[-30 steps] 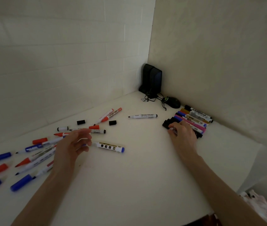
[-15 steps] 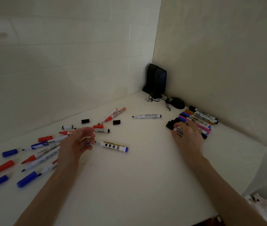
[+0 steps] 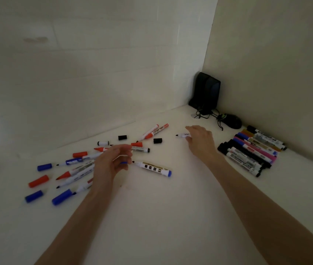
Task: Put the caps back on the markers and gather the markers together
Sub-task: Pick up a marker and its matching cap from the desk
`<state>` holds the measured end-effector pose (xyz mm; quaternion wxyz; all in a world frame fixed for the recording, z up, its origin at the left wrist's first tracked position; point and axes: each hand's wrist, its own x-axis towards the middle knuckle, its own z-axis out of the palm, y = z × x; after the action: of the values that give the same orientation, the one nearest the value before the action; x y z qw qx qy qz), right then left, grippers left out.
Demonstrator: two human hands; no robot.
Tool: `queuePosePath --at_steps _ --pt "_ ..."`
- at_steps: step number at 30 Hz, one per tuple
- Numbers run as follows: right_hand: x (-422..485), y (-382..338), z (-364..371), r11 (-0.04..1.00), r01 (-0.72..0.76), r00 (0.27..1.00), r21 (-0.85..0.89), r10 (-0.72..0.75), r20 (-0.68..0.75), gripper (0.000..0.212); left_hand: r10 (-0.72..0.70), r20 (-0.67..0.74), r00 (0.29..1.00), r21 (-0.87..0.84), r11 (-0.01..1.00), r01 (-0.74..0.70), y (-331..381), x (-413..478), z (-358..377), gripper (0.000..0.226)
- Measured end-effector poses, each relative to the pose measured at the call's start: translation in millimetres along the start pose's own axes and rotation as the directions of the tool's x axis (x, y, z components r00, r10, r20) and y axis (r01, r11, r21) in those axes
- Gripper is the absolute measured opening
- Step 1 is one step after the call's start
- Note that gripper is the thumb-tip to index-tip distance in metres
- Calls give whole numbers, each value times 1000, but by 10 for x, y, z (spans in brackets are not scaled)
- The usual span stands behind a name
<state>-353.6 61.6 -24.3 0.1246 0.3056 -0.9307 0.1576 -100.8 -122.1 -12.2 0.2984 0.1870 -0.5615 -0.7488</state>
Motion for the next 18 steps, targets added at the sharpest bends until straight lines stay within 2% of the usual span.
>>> queuePosePath --at_steps 3,5,6,8,10,11,14,16,18 --pt "110 64 87 993 -70 998 -98 70 -10 26 16 28 999 8 1000 -17 -25 18 -19 29" --pt "124 32 113 994 -81 995 -69 78 -55 24 24 41 999 5 1000 -24 -31 30 -21 29" --pt "113 -16 119 998 -65 996 -17 64 -69 25 30 45 999 6 1000 -31 -36 43 -20 29" --pt "53 -185 83 980 -25 998 197 35 -48 26 37 53 998 7 999 -38 -45 60 -10 30" --pt "-4 -398 8 898 -22 999 439 1 49 28 31 51 998 5 1000 -31 -53 71 1 30" --pt "-15 -486 -18 867 -22 994 498 -33 101 28 28 50 998 5 1000 -28 -50 69 6 30" --pt "17 -633 -6 901 40 969 431 -140 203 28 35 61 998 4 999 -35 -26 55 8 30" --pt "37 -661 51 937 69 966 342 -149 213 18 39 67 997 10 999 -40 -17 29 -1 30" --pt "26 -667 72 943 58 971 329 -130 200 15 50 74 996 26 998 -52 -9 -10 -4 29"
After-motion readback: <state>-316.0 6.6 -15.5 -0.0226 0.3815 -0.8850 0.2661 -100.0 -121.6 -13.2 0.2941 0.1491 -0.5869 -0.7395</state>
